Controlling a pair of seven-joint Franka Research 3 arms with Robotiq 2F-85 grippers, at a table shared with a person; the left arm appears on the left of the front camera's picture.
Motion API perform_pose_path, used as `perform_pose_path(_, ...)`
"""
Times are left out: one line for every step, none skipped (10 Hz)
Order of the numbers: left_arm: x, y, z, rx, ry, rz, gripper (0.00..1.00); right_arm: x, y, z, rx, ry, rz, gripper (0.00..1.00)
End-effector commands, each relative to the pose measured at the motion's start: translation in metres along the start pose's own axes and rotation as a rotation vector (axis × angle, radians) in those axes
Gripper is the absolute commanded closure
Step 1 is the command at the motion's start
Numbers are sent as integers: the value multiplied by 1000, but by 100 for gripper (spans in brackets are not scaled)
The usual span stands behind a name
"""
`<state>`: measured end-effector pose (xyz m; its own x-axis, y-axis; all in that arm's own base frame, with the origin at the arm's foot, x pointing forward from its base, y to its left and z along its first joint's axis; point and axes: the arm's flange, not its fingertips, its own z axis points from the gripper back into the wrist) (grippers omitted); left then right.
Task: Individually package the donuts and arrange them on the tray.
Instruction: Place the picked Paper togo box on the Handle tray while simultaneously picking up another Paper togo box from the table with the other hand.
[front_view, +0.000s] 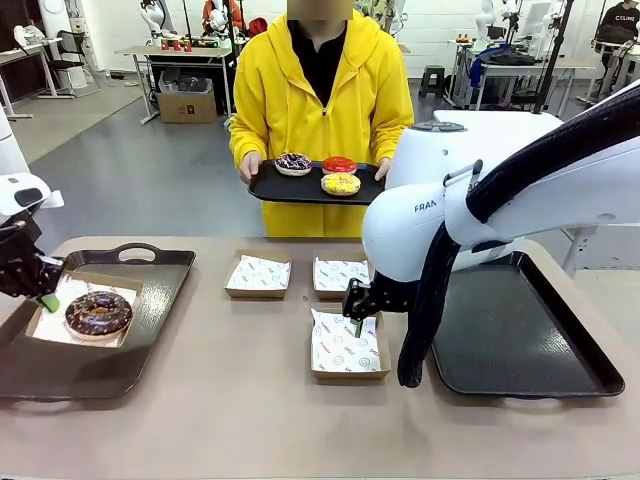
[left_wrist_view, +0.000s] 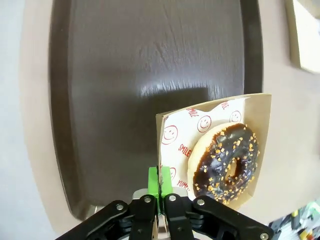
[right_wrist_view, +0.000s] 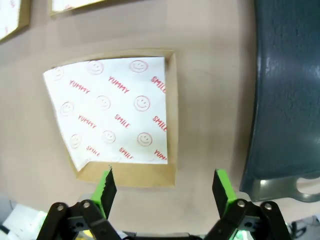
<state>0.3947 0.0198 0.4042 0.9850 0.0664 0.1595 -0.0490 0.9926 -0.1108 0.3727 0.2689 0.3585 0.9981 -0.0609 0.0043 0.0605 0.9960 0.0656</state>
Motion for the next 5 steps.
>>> perform_pose_path(-22, 2, -20, 9, -80, 31, 99, 8, 19, -21, -57, -26, -88, 0)
perform_pose_path(-22, 3, -24, 11, -74, 38, 99, 9, 22, -29, -64, -29, -93, 0)
perform_pose_path(-22, 3, -31, 18, -50, 32, 99, 11, 24, -36, -68, -32, -90, 0)
perform_pose_path(-22, 2, -40, 29, -17, 28, 99, 13, 24, -42, -78, -30, -84, 0)
perform_pose_path(-20, 2, -47, 37, 12, 33, 99, 16, 23, -49, -76, -24, -83, 0)
